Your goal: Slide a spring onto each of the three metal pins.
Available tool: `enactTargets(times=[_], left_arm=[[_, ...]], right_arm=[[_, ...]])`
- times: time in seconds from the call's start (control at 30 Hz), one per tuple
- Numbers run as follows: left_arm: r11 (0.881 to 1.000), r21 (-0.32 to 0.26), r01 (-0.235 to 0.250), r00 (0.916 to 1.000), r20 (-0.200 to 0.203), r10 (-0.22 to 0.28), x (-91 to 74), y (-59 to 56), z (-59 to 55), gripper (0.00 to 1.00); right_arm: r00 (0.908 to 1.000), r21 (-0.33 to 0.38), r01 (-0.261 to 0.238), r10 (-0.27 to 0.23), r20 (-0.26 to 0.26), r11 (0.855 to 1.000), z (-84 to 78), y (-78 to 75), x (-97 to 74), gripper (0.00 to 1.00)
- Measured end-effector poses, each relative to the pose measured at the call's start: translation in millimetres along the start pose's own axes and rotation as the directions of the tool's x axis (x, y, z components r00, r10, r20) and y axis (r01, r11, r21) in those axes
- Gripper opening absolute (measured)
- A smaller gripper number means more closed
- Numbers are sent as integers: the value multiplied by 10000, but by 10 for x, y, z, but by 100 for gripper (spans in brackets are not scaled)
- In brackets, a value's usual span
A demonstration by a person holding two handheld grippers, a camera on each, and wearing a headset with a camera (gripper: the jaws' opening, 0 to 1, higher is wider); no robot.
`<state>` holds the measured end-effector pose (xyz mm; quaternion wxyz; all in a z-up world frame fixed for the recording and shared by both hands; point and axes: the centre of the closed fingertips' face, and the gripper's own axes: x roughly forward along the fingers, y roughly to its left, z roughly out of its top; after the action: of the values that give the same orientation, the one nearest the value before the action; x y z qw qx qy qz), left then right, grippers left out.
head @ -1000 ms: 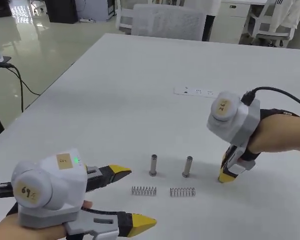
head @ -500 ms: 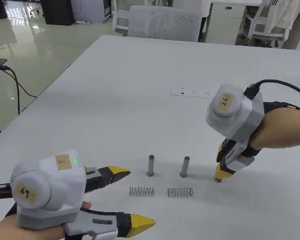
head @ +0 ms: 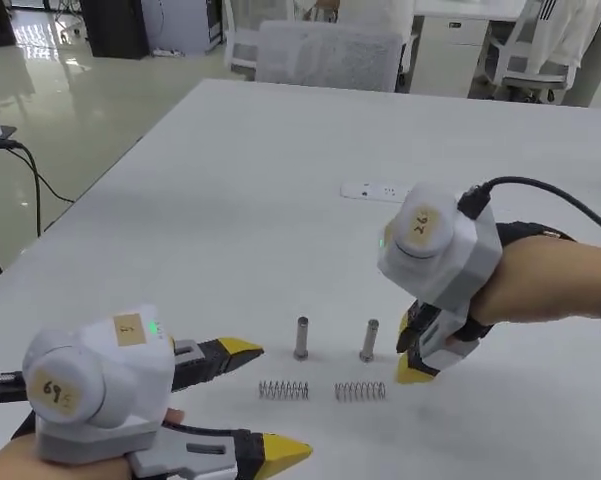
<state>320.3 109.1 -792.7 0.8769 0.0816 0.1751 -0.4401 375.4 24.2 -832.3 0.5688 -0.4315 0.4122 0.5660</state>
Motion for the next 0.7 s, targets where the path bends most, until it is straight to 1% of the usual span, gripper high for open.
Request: enactTargets(times=[0.27, 0.53, 0.7], left_arm=[[10000, 13, 15, 10000, 19, -15, -8, -9, 7, 57], [10000, 8, 50, 10000, 5, -50, 2, -5, 1, 56], [10000, 4, 89, 10000, -15, -89, 9, -8, -7, 54]], right_arm=[[9999, -253, -156, 156, 16, 9996, 59, 57, 173, 16], [9998, -336, -180, 178, -66, 9993, 44, 23, 288, 13], [9995, -400, -273, 267, -154, 9988, 29, 36, 360, 11]])
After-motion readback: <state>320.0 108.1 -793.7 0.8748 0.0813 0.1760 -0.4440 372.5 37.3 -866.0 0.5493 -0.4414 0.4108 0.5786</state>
